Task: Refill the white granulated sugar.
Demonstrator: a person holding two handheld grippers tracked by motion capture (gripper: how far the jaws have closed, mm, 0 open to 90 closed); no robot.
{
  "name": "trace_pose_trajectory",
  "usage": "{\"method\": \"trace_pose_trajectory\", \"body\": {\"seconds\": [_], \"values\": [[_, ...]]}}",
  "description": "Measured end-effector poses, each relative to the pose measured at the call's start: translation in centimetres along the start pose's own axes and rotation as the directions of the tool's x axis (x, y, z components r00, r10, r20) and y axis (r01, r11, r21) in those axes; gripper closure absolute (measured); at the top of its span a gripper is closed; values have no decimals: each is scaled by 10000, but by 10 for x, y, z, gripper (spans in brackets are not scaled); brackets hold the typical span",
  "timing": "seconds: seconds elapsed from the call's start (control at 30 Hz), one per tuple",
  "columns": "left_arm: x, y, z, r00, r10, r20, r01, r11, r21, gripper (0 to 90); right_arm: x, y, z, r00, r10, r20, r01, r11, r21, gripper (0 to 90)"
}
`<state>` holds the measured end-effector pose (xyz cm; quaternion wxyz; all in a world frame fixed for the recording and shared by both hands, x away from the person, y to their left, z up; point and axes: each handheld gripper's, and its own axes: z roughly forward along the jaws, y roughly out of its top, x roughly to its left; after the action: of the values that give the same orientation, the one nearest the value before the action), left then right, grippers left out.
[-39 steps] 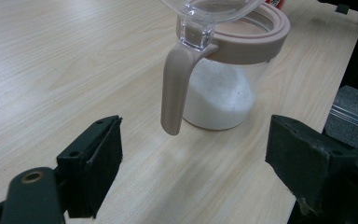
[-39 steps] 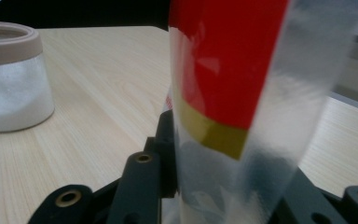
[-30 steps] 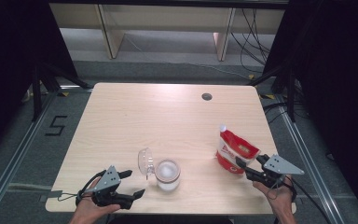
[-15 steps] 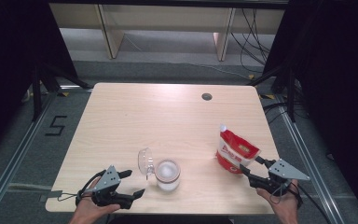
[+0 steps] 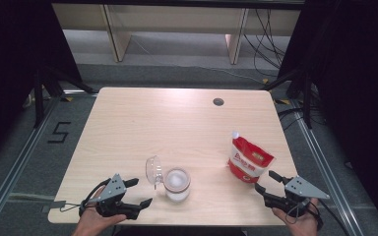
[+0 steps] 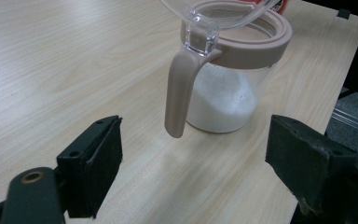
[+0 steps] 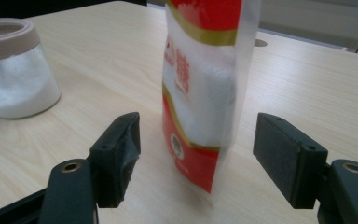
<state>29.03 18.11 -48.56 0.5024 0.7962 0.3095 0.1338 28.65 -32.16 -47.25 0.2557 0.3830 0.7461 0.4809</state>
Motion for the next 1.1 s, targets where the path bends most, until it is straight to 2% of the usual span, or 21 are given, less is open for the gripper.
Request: {"method": "trace_pose_trajectory", "body": {"seconds": [0.1,0.13,0.2,0.27,0.3,0.37,0.4,0.47,0.5,0.53,0.63,0.67,0.73,0.77,0.8,0.83,0.87,0.9,0.93,1.03,1.1], "values": [[0,0,-1,9999,36,-100,-35,10000,75,183,4,-1,-2,9999,111,41,-111,9999,26,322],[3,1,-1,9996,272,-3,-272,9996,-31,183,8,-3,-4,9996,267,-47,-266,9995,191,322],[3,1,-1,9997,258,-17,-258,9997,-41,183,10,-4,-6,9999,57,-85,-54,9994,327,319],[3,1,-1,9997,249,-39,-249,9997,6,183,12,-5,-6,9997,174,-162,-168,9992,366,315],[2,0,-1,10000,-43,-70,43,10000,21,183,13,-7,-7,9998,-61,-204,71,9988,476,307],[2,0,-1,9999,-76,-103,75,10000,-6,183,14,-7,-8,9996,-214,-165,222,9986,470,303],[4,1,-2,9998,188,-77,-188,9998,-16,183,16,-8,-8,9993,-124,-344,142,9986,518,293],[5,1,-2,9997,217,-98,-217,9998,-11,183,21,-9,-10,9994,113,-336,-88,9973,735,281],[4,1,-2,9999,19,-129,-20,10000,-44,183,21,-9,-10,9994,113,-336,-88,9973,735,281],[6,1,-3,9998,176,-135,-176,9998,-46,183,20,-10,-9,9989,-251,-391,278,9972,691,271],[5,1,-3,9998,-28,-218,28,10000,-23,183,22,-12,-8,9975,-258,-655,316,9955,894,237],[5,1,-4,9997,-87,-222,86,9999,-76,183,21,-13,-8,9967,-483,-645,544,9938,971,232],[5,1,-4,9997,-130,-209,128,9998,-119,183,24,-15,-9,9973,-332,-656,405,9928,1126,215],[7,2,-4,9998,106,-188,-108,9999,-125,183,25,-15,-9,9972,-182,-727,277,9910,1310,205],[7,2,-4,9998,43,-199,-47,9999,-162,183,23,-16,-7,9948,-521,-873,623,9909,1191,197],[7,2,-4,9998,43,-199,-47,9999,-162,183,23,-16,-7,9948,-521,-873,623,9909,1191,197],[6,1,-5,9993,-217,-292,213,9997,-148,183,23,-17,-7,9937,-741,-845,835,9900,1133,184],[6,1,-5,9993,-217,-292,213,9997,-148,182,23,-17,-7,9937,-741,-845,835,9900,1133,184],[8,2,-6,9995,50,-311,-54,9999,-132,182,26,-18,-7,9929,-678,-974,804,9879,1324,171],[8,2,-6,9991,-229,-345,223,9996,-176,182,29,-19,-9,9944,-604,-871,729,9862,1487,159],[11,2,-7,9991,-28,-414,21,9999,-165,183,28,-21,-9,9907,-1045,-876,1164,9829,1430,159]]}}
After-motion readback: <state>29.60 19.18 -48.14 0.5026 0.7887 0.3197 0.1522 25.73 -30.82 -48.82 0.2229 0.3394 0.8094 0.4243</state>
